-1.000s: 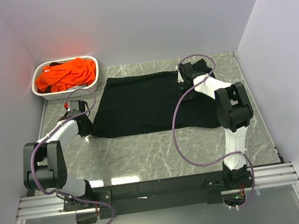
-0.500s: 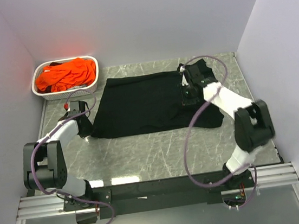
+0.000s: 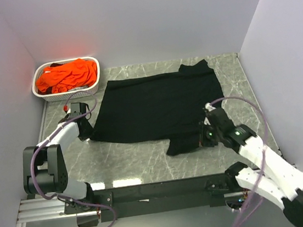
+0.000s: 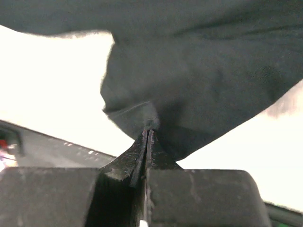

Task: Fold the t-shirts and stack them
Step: Flatten the tshirt out

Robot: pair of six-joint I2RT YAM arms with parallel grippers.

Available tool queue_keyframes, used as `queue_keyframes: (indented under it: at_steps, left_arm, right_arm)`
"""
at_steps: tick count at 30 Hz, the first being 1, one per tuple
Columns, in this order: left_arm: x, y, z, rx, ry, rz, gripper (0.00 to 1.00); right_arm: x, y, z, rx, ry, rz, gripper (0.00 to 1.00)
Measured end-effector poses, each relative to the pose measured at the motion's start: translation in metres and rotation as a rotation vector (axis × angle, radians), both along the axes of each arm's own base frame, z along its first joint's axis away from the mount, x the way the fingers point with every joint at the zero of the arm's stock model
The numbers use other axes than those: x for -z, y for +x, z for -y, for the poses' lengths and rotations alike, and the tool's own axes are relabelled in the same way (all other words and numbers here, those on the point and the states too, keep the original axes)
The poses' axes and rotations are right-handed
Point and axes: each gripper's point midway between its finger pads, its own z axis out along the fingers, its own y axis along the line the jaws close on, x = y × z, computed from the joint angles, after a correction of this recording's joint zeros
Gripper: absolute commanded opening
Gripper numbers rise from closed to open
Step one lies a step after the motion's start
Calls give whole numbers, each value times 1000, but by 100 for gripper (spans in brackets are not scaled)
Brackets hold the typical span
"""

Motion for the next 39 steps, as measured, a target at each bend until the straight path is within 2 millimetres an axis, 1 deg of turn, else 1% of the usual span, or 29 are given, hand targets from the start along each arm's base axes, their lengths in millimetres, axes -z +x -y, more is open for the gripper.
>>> queue_keyframes:
  at_steps: [4, 7, 10, 14, 15, 16, 17, 20, 23, 24, 25, 27, 28, 29, 30, 32, 33, 34, 35, 36, 37, 39]
  left_arm:
    - [-8, -2, -3, -11, 15, 16, 1]
    - [-14, -5, -6, -24, 15, 33, 1]
    - [-16, -13, -8, -44, 11, 37, 1]
    - [-16, -25, -13, -78, 4, 34, 1]
    - [-17, -27, -14, -86, 2, 33, 1]
    - [-17, -28, -15, -91, 1, 33, 1]
    - [-18, -29, -15, -95, 0, 35, 1]
    - [-18, -30, -15, -100, -1, 34, 1]
    - [-18, -30, -15, -100, -2, 34, 1]
    - [-18, -30, -15, -100, -2, 35, 1]
    - [-19, -31, -15, -100, -2, 36, 1]
    - [-21, -32, -15, -100, -2, 39, 1]
    - [-23, -33, -16, -100, -1, 43, 1]
    - [-26, -33, -16, -101, -1, 51, 1]
    - [-30, -34, -16, -101, 0, 62, 2]
    - [-39, -35, -18, -106, 8, 87, 11]
    - [-44, -35, -19, -110, 14, 98, 18]
    - [-48, -35, -21, -113, 21, 108, 35]
    - [-53, -35, -22, -118, 27, 118, 44]
    - [-59, -34, -23, -119, 31, 133, 53]
    - [-65, -33, -24, -122, 32, 150, 64]
    - [-76, -31, -25, -122, 35, 181, 72]
  right_arm:
    - [-19, -18, 8, 75, 67, 46, 0]
    - [-27, -31, 15, 116, 104, 60, 0]
    - [-25, -45, 18, 142, 130, 44, 0]
    - [-16, -63, 25, 161, 128, -13, 0]
    - [-14, -68, 26, 162, 123, -30, 3]
    - [-12, -72, 27, 162, 120, -42, 10]
    - [-11, -76, 28, 158, 121, -55, 30]
    - [-8, -88, 28, 132, 119, -97, 62]
    - [-9, -96, 30, 101, 92, -135, 72]
    - [-12, -95, 31, 100, 80, -138, 73]
    - [-17, -93, 33, 100, 62, -134, 73]
    - [-25, -84, 37, 111, 26, -115, 78]
    - [-28, -80, 38, 119, 9, -107, 81]
    - [-31, -74, 40, 130, -11, -98, 86]
    - [-32, -66, 42, 144, -33, -89, 89]
    - [-30, -52, 46, 173, -84, -85, 95]
    - [-27, -44, 48, 192, -109, -89, 95]
    - [-24, -36, 51, 213, -134, -95, 96]
    - [-20, -27, 54, 238, -152, -100, 95]
    - [-18, -20, 58, 268, -162, -100, 92]
    - [-15, -10, 64, 304, -176, -105, 84]
    - [-8, 9, 80, 391, -188, -104, 77]
